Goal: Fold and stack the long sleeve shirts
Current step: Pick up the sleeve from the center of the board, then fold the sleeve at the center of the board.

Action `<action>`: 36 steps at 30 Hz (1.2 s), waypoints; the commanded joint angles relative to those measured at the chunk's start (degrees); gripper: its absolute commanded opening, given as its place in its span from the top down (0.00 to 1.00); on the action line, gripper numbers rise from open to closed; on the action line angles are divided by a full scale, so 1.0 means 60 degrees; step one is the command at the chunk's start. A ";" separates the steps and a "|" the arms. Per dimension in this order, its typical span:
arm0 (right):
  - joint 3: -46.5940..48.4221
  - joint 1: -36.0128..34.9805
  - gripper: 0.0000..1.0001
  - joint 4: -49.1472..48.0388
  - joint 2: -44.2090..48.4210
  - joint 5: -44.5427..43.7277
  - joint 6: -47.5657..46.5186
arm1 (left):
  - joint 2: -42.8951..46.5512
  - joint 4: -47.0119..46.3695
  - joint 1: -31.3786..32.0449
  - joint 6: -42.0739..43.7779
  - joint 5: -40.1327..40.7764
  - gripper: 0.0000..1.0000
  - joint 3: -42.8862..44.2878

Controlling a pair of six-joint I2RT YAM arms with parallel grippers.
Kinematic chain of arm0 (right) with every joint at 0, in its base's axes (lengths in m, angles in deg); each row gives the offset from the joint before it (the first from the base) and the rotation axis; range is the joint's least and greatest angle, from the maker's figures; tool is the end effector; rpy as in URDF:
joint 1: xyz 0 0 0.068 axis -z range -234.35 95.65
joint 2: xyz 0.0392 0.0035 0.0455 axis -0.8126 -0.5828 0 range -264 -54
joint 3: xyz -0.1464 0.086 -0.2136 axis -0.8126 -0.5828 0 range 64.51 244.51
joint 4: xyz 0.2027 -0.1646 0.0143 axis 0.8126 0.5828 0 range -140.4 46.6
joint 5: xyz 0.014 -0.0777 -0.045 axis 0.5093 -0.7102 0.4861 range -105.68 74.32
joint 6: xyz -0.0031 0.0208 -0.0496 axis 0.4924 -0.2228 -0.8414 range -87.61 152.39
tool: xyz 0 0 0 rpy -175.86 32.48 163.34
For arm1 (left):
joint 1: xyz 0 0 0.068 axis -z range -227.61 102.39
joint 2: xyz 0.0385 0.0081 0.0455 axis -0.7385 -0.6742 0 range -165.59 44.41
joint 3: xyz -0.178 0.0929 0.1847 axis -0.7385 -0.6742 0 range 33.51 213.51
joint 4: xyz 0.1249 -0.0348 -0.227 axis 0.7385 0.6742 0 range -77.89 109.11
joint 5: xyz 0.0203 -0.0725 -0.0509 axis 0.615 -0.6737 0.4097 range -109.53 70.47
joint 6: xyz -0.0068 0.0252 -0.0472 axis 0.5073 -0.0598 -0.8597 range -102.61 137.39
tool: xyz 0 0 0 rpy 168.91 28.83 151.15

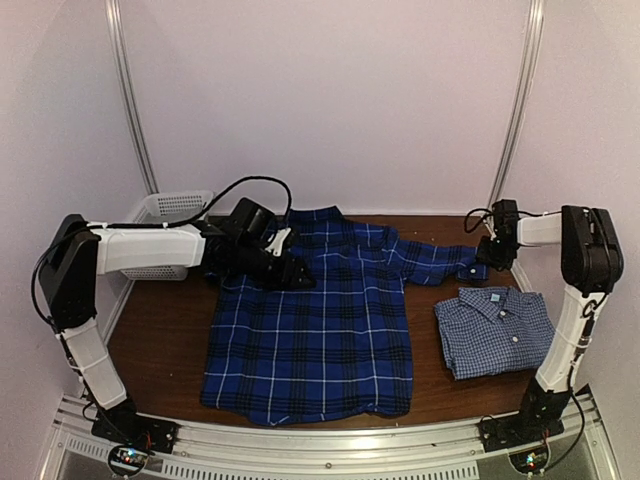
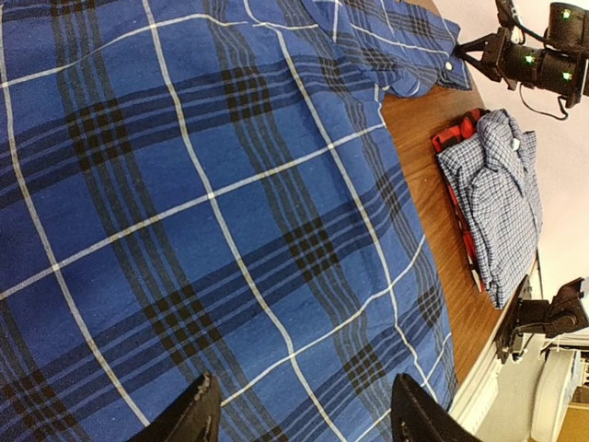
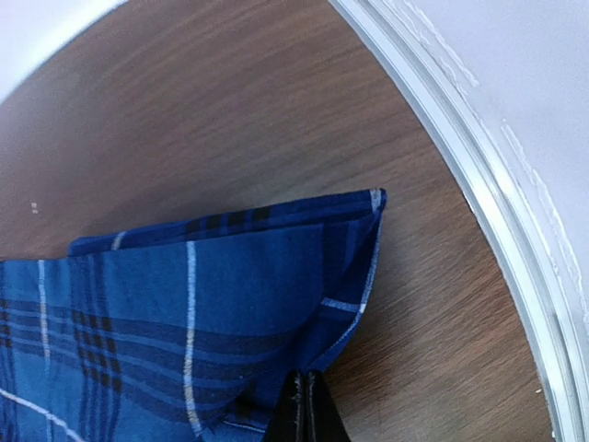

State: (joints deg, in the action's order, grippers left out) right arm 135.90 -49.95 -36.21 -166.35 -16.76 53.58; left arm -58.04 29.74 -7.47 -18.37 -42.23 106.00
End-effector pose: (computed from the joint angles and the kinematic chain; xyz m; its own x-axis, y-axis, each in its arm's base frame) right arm 0.4061 -0.0320 0.1524 -0.7314 0.4187 -0.5383 0.3773 0.9060 0.1921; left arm 0.2901 -0.2626 0.2220 -0.9219 0.0720 -0.3808 0.3141 0.7143 -0.6254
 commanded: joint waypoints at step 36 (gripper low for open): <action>0.1786 -0.7135 0.73 -0.0935 0.0628 0.4203 0.2431 | 0.0647 -0.2159 0.0422 -0.0755 -0.0214 0.34 -0.1169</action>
State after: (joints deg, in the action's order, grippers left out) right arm 145.04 -92.44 -39.99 -163.71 7.32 67.55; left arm -55.92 21.08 -5.17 -21.92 -43.35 100.64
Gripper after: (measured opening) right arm 0.208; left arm 0.652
